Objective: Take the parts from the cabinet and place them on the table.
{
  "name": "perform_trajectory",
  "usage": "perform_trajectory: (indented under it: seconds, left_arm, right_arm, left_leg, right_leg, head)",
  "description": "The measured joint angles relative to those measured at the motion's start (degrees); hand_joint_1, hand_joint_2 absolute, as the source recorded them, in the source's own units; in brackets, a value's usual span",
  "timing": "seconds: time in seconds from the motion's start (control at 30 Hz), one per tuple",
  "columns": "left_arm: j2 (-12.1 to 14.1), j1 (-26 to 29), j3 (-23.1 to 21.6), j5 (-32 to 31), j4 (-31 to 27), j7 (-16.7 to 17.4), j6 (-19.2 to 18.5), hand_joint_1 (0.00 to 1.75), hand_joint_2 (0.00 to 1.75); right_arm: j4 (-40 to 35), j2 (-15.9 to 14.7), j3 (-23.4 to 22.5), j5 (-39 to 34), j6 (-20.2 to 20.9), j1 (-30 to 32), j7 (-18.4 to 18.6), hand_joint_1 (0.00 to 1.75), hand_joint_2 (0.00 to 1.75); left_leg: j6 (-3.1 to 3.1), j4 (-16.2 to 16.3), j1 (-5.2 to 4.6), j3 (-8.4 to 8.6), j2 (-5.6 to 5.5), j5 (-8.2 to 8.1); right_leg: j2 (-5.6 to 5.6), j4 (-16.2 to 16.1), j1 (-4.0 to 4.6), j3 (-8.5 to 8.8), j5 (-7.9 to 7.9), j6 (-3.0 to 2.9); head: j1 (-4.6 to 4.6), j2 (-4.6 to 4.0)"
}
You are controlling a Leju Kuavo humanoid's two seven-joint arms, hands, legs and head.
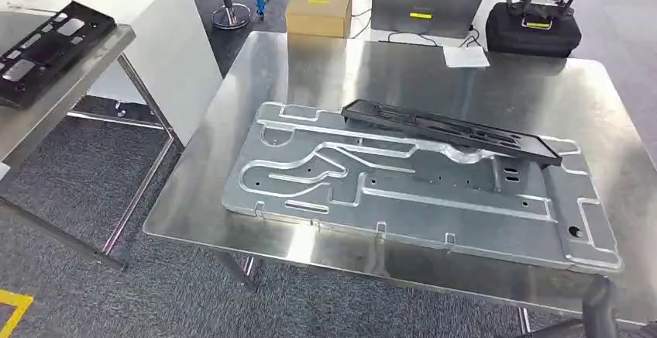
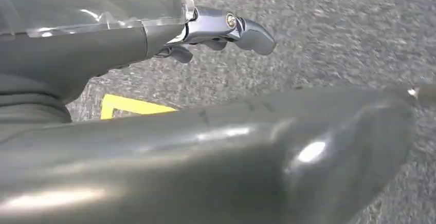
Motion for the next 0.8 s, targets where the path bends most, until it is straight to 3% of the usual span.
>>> perform_trajectory:
  seconds: [0.03, 0.07, 0.1, 0.17, 0.2, 0.23, 0.27, 0.37, 0.4, 0.43, 0.5, 0.53, 0.57, 0.6, 0.63, 0.67, 0.7, 0.73, 0.77, 0.8]
  left_arm:
    - [0.06, -0.25, 0.2, 0.02, 0.0, 0.22, -0.07, 0.0, 0.0]
    - [0.15, -0.47, 0.33, 0.02, -0.02, 0.37, -0.09, 0.0, 0.0]
    - [0.17, -0.68, 0.55, 0.02, -0.02, 0.42, -0.15, 0.0, 0.0]
    - [0.24, -0.9, 0.94, 0.02, -0.02, 0.48, -0.15, 0.0, 0.0]
    - [0.35, -1.05, 1.14, 0.02, -0.02, 0.48, -0.15, 0.0, 0.0]
    - [0.63, -1.29, 1.2, 0.0, -0.07, 0.48, -0.13, 0.0, 0.0]
    - [0.7, -1.53, 1.31, 0.02, -0.07, 0.48, -0.04, 0.0, 0.0]
    - [0.74, -1.57, 1.75, 0.02, -0.07, 0.63, 0.0, 0.0, 0.0]
    - [0.7, -1.57, 1.92, 0.02, -0.04, 0.63, 0.0, 0.0, 0.0]
    - [0.65, -1.58, 2.12, 0.02, -0.04, 0.66, 0.0, 0.0, 0.0]
    - [0.63, -1.51, 2.51, 0.02, -0.04, 0.68, -0.02, 0.0, 0.0]
    - [0.57, -1.38, 2.56, 0.0, -0.04, 0.7, -0.02, 0.0, 0.0]
    - [0.57, -1.21, 2.62, -0.02, -0.04, 0.66, -0.02, 0.0, 0.0]
    - [0.55, -0.91, 2.71, -0.17, -0.04, 0.44, -0.02, 0.0, 0.0]
    - [0.48, -0.66, 2.78, -0.18, -0.04, 0.33, -0.02, 0.0, 0.0]
    - [0.35, -0.49, 2.88, -0.18, -0.04, 0.28, -0.02, 0.0, 0.0]
    - [0.28, -0.46, 2.93, -0.17, -0.04, 0.24, -0.02, 0.0, 0.0]
    - [0.24, -0.5, 2.95, -0.18, -0.04, 0.2, -0.02, 0.0, 0.0]
    - [0.22, -0.63, 2.97, -0.18, -0.04, 0.17, -0.02, 0.0, 0.0]
    - [0.17, -0.75, 3.02, -0.17, -0.04, 0.15, 0.0, 0.0, 0.0]
  right_arm:
    - [0.77, 0.09, -0.9, -1.44, 0.55, -0.02, 1.38, 0.0, 0.0]
    - [1.59, 0.15, -1.59, -2.22, 0.94, -0.02, 2.2, 0.0, 0.0]
    - [2.23, 0.28, -2.19, -2.57, 1.16, -0.01, 2.66, 0.0, 0.0]
    - [2.93, 0.46, -2.86, -2.79, 1.42, -0.02, 3.01, 0.0, 0.0]
    - [3.26, 0.59, -3.28, -2.94, 1.88, -0.02, 3.45, 0.0, 0.0]
    - [3.65, 0.77, -3.61, -2.9, 2.29, 0.02, 4.04, 0.0, 0.0]
    - [4.22, 0.94, -4.04, -2.79, 2.89, -0.02, 4.81, 0.0, 0.0]
    - [6.73, 1.9, -5.73, -2.79, 5.29, -0.01, 6.93, 0.0, 0.0]
    - [7.51, 2.4, -6.61, -2.03, 6.18, 0.0, 7.19, 0.0, 0.0]
    - [8.29, 3.0, -7.85, -1.46, 6.95, 0.06, 7.36, 0.0, 0.0]
    - [9.75, 3.98, -9.73, -0.19, 8.18, 0.0, 7.8, 0.0, 0.0]
    - [10.42, 4.54, -10.53, 0.77, 9.13, 0.01, 8.15, 0.0, 0.0]
    - [10.91, 5.23, -11.43, 1.72, 10.19, 0.05, 8.28, 0.0, 0.0]
    - [11.28, 5.83, -12.52, 2.5, 10.92, 0.1, 8.48, 0.0, 0.0]
    - [11.56, 6.3, -13.11, 2.78, 11.19, 0.18, 8.54, 0.0, 0.0]
    - [11.78, 6.69, -13.59, 2.94, 11.23, 0.31, 8.59, 0.0, 0.0]
    - [11.98, 7.02, -13.97, 2.98, 11.23, 0.36, 8.61, 0.0, 0.0]
    - [12.15, 7.37, -14.25, 2.96, 11.39, 0.35, 8.67, 0.0, 0.0]
    - [12.26, 7.67, -14.47, 3.0, 11.87, 0.4, 8.72, 0.0, 0.0]
    - [12.52, 8.02, -14.82, 3.24, 12.37, 0.37, 9.02, 0.0, 0.0]
  left_leg:
    - [-0.17, 4.42, 0.01, -0.56, 0.0, -1.82]
    - [-0.19, 6.31, 0.01, -0.2, 0.0, -1.38]
    - [-0.11, 5.89, 0.0, 1.33, 0.0, 0.49]
    - [0.34, -0.8, -0.03, 7.14, 0.0, 4.48]
    - [0.85, -6.46, -0.13, 11.44, -0.09, 4.52]
    - [1.44, -12.1, -0.4, 15.25, -0.1, 2.1]
    - [1.57, -13.69, -0.53, 16.05, -0.12, 1.81]
    - [2.81, -14.17, -0.79, 14.95, -0.12, 3.19]
    - [3.07, -14.59, -0.41, 14.58, 0.14, 4.18]
    - [3.69, -14.68, -0.5, 13.65, -0.05, 5.0]
    - [3.93, -14.56, -0.53, 11.81, -0.13, 6.3]
    - [3.88, -14.48, -0.56, 10.79, -0.27, 7.03]
    - [3.75, -14.31, -0.56, 10.05, -0.47, 7.71]
    - [3.56, -14.08, -0.53, 8.85, -0.81, 8.38]
    - [3.38, -13.74, -0.5, 7.86, -1.15, 8.92]
    - [3.13, -13.27, -0.45, 6.78, -1.57, 9.45]
    - [2.84, -12.75, -0.38, 5.97, -2.09, 9.84]
    - [2.5, -12.31, -0.51, 5.18, -2.44, 10.17]
    - [2.19, -11.9, -0.62, 4.75, -3.06, 10.55]
    - [1.82, -11.96, -0.58, 4.6, -3.42, 11.23]
  right_leg:
    - [-0.02, 0.06, 0.07, -1.03, 0.76, 0.04]
    - [-0.02, 0.19, 0.11, -1.94, 1.4, 0.12]
    - [-0.06, 0.39, 0.12, -2.91, 1.99, 0.23]
    - [-0.08, 0.9, 0.2, -4.53, 2.9, 0.47]
    - [-0.06, 1.22, 0.21, -4.97, 3.31, 0.6]
    - [-0.11, 1.38, 0.5, -5.23, 3.64, 0.94]
    - [-0.21, 1.34, 0.38, -5.14, 4.05, 1.38]
    - [-0.38, 0.71, 0.08, -5.09, 5.62, 2.54]
    - [-0.31, 1.34, -0.11, -5.5, 4.87, 2.84]
    - [-0.09, 3.07, -0.06, -6.26, 1.13, 3.05]
    - [-0.08, 10.19, -0.18, -7.85, -5.94, 3.29]
    - [-0.06, 14.25, -0.17, -8.51, -8.03, 3.42]
    - [-0.05, 16.88, -0.15, -8.6, -8.07, 3.48]
    - [-0.03, 17.36, -0.17, -7.55, -6.18, 3.51]
    - [0.01, 15.68, -0.22, -5.62, -3.82, 3.47]
    - [0.33, 11.64, -0.29, -2.3, -1.68, 3.37]
    - [1.48, 6.59, -0.38, 1.34, -1.2, 3.22]
    - [3.83, 1.65, -0.38, 4.39, -3.39, 2.92]
    - [4.2, -0.96, -0.39, 5.69, -4.39, 2.69]
    - [3.58, -0.73, -0.14, 5.2, -4.31, 2.56]
  head:
    - [-0.09, 0.0]
    - [-0.06, 0.0]
    - [-0.07, 0.0]
    - [-0.07, 0.0]
    - [-0.09, 0.0]
    - [-0.07, 0.0]
    - [0.07, 0.0]
    - [-0.28, 0.0]
    - [-0.39, 0.0]
    - [-0.22, 0.0]
    - [-0.11, 0.0]
    - [-0.13, 0.0]
    - [-0.13, 0.0]
    - [-0.13, 0.0]
    - [-0.15, 0.0]
    - [-0.13, 0.0]
    - [-0.15, 0.0]
    - [-0.15, 0.0]
    - [-0.28, 0.0]
    - [-0.18, 0.0]
